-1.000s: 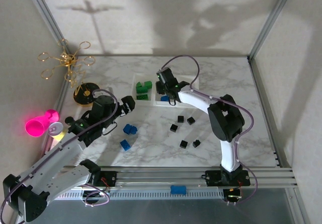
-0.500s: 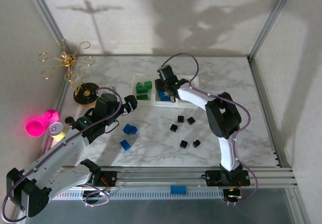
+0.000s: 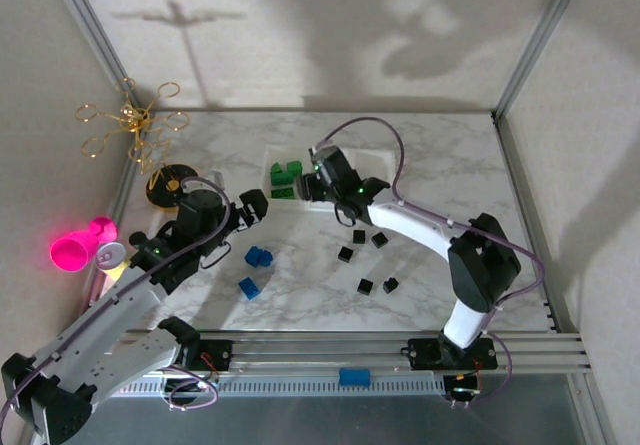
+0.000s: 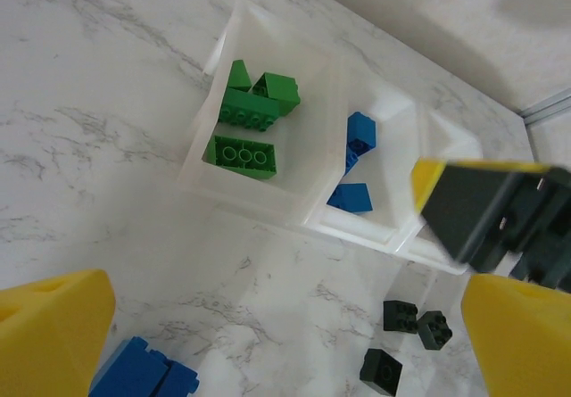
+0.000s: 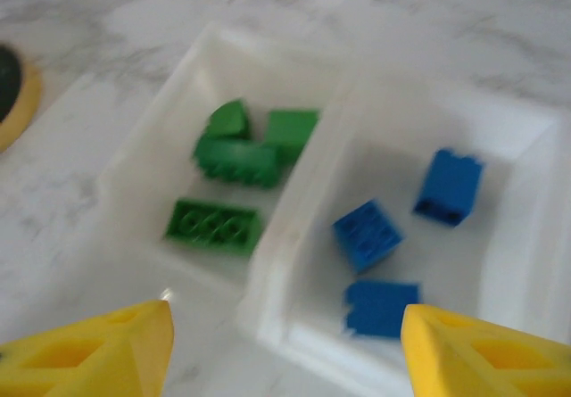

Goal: Sort the legos into containers by color
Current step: Place the lego in the container, then pick up the lego from the center of the table.

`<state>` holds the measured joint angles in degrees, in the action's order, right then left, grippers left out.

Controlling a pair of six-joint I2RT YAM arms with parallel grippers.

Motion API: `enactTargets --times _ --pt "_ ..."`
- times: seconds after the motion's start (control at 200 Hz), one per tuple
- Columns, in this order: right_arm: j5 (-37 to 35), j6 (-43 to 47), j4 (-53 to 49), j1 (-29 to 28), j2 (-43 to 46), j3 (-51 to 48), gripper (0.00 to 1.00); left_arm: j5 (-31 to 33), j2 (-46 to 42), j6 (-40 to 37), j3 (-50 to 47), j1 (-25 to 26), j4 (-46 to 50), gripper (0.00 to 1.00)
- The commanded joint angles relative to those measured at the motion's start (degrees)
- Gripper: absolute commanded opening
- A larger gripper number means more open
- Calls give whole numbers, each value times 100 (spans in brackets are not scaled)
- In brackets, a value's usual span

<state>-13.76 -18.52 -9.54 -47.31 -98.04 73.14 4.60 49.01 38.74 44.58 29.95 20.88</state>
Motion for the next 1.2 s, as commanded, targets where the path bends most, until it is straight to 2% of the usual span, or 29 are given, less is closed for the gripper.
enactTargets --times 0.0,0.195,0.416,0.556,0.891,1.197 --pt "101 -367 3 -315 260 -390 69 175 -239 99 -49 19 389 100" --pt "139 -741 142 -1047 306 -750 72 446 -742 326 -373 19 685 100" --pt "340 -923 392 -1700 -263 -711 75 637 -1066 549 -485 19 1045 99" --pt "484 -596 574 -2038 -652 -541 77 745 -1266 612 -572 19 1114 100" --pt "725 122 570 -2046 -1243 -358 72 912 -1408 729 -626 21 1251 100" --pt "492 475 308 -1902 -1761 135 64 959 -1446 681 -597 19 1284 100"
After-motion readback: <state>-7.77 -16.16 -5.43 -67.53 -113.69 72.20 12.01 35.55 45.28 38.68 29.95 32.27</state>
